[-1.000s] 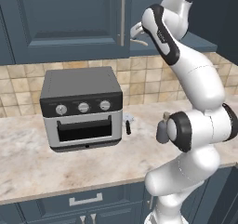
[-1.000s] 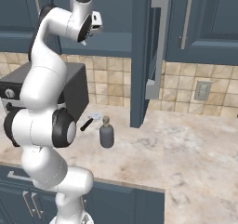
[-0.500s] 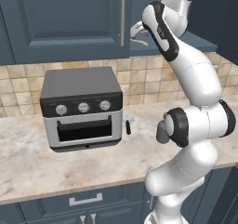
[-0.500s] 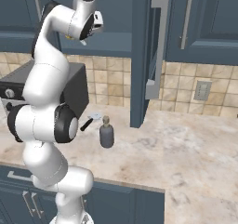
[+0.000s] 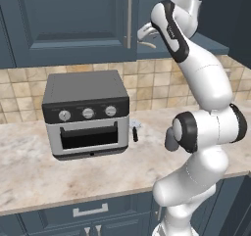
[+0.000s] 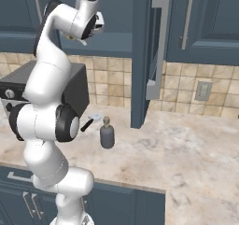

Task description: Pick the dish brush and soap dispenser from the cabinet and place them on the counter.

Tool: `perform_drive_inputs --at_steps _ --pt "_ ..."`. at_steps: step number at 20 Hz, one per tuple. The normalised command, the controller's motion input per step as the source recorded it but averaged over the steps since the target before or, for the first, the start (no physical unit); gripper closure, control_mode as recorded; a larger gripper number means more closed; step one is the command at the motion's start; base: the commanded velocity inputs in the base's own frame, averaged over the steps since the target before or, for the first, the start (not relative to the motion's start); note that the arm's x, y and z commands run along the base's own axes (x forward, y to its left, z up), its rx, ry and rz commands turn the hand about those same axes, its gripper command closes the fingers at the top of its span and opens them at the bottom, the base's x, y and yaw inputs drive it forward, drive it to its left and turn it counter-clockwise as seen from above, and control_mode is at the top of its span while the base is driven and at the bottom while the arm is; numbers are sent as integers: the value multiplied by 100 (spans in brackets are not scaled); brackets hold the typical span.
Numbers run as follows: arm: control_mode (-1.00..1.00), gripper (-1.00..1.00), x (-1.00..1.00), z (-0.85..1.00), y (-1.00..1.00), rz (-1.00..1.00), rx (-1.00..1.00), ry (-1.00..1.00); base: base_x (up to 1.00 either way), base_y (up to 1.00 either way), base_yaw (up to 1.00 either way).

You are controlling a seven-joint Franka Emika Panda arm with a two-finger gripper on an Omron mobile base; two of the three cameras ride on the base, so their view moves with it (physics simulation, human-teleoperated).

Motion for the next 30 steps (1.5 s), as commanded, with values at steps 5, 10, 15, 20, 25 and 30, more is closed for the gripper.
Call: perform_drive_inputs --at_steps 5,10,15,20,25,30 --pt "-100 -100 4 -19 1 4 0 0 0 0 0" --pt "-100 -100 11 -10 0 4 0 0 0 0 0" --pt "-100 -100 15 0 0 4 0 0 0 0 0" --pt "-100 -100 5 -1 0 2 0 0 0 0 0" --pt "-100 -100 0 -5 0 0 0 0 0 0 0" --pt "-100 -100 0 -7 0 0 0 1 0 0 0"
